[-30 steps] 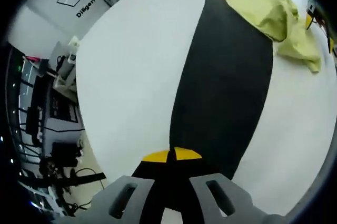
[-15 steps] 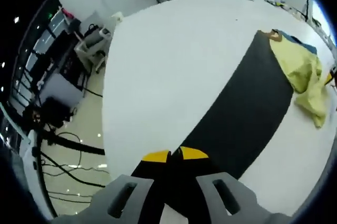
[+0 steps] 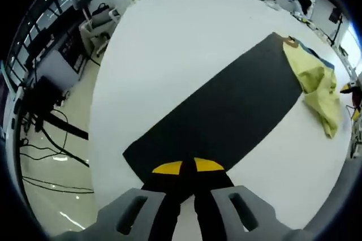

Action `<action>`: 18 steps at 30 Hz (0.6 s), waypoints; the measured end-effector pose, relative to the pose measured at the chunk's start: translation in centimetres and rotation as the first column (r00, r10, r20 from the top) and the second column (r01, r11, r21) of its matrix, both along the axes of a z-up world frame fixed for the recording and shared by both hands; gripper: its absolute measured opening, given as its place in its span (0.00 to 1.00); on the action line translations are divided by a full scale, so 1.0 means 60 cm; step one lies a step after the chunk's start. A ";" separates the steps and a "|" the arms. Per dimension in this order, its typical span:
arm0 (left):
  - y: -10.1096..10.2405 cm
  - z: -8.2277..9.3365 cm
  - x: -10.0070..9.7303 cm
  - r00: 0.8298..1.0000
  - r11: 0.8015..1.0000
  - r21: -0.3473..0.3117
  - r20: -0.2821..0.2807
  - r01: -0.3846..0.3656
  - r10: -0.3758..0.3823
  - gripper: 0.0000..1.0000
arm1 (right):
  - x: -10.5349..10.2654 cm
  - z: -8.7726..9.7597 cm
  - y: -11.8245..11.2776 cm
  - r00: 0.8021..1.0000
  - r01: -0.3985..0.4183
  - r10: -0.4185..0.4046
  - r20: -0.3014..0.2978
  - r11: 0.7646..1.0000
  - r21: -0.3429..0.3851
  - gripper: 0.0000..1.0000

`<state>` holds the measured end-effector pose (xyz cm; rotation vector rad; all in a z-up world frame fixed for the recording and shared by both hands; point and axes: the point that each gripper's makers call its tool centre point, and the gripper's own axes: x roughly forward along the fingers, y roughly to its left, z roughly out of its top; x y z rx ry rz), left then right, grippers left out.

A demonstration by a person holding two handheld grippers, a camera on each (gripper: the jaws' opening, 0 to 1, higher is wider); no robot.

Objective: Fold the garment on the visible template until the final outline fits inside the template.

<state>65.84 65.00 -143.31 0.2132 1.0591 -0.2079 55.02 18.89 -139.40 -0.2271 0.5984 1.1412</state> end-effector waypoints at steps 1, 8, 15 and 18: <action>0.002 0.004 -0.002 1.000 1.000 0.009 0.006 -0.012 0.012 0.14 | 0.006 0.002 -0.008 1.000 0.018 -0.018 0.006 1.000 -0.003 0.55; -0.002 0.013 0.007 0.999 1.000 -0.006 0.037 -0.020 0.020 0.13 | 0.058 0.016 -0.076 0.984 0.174 -0.174 0.037 0.985 0.003 0.53; -0.038 0.064 0.023 0.985 0.995 -0.098 0.164 -0.030 0.046 0.18 | 0.104 -0.002 -0.158 0.931 0.363 -0.360 0.065 0.931 -0.040 0.37; -0.060 0.085 0.024 0.978 0.992 -0.122 0.205 -0.007 0.032 0.19 | 0.119 -0.011 -0.191 0.893 0.449 -0.445 0.075 0.892 -0.054 0.27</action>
